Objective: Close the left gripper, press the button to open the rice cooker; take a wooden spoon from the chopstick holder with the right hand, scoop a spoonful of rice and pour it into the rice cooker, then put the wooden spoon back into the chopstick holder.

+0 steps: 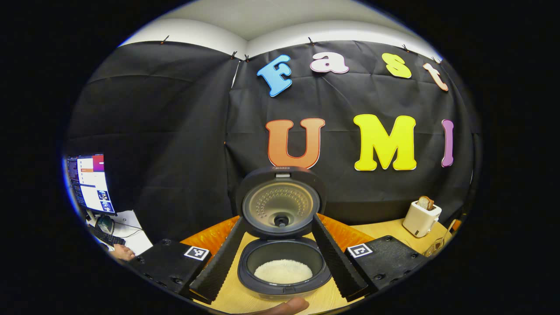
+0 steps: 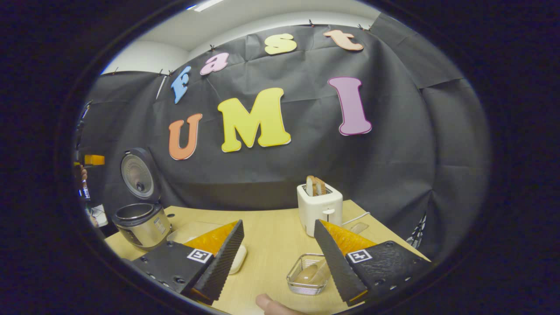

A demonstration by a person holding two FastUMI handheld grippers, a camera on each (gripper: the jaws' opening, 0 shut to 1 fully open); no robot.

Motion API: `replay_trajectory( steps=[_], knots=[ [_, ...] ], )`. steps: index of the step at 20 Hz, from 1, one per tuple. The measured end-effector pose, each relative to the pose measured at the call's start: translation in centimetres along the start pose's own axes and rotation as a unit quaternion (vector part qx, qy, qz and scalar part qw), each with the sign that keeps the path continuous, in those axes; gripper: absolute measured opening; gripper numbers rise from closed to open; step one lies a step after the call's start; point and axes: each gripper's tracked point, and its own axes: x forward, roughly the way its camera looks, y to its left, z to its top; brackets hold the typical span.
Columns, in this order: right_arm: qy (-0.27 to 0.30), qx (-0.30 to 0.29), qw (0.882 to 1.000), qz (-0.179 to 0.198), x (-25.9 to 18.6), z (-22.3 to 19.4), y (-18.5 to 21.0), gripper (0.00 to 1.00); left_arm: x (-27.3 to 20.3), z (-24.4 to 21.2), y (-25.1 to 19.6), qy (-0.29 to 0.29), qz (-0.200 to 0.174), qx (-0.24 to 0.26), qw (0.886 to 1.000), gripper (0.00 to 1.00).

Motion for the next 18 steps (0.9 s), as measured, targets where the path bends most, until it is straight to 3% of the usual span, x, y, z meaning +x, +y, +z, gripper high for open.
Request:
replay_trajectory(
  steps=[6,9,16,18],
  knots=[
    [-0.014,-0.007,1.0,-0.001,-0.3,0.2,-1.5,0.96,7.7,7.3,-1.9,-0.035,0.017,0.019,0.999,0.98],
    [-0.008,0.012,1.0,0.024,-0.7,0.1,-1.5,0.96,11.3,8.3,-1.7,-0.031,0.025,0.01,0.999,0.98],
    [-0.026,0.013,0.999,0.028,-0.8,0.7,-3.0,0.96,17.8,9.1,0.5,-0.004,0.053,0.002,0.999,0.98],
    [-0.025,0.014,0.999,0.029,-0.7,0.7,-3.1,0.96,19.0,9.5,0.9,0.008,0.045,-0.019,0.999,0.98]
  ],
)
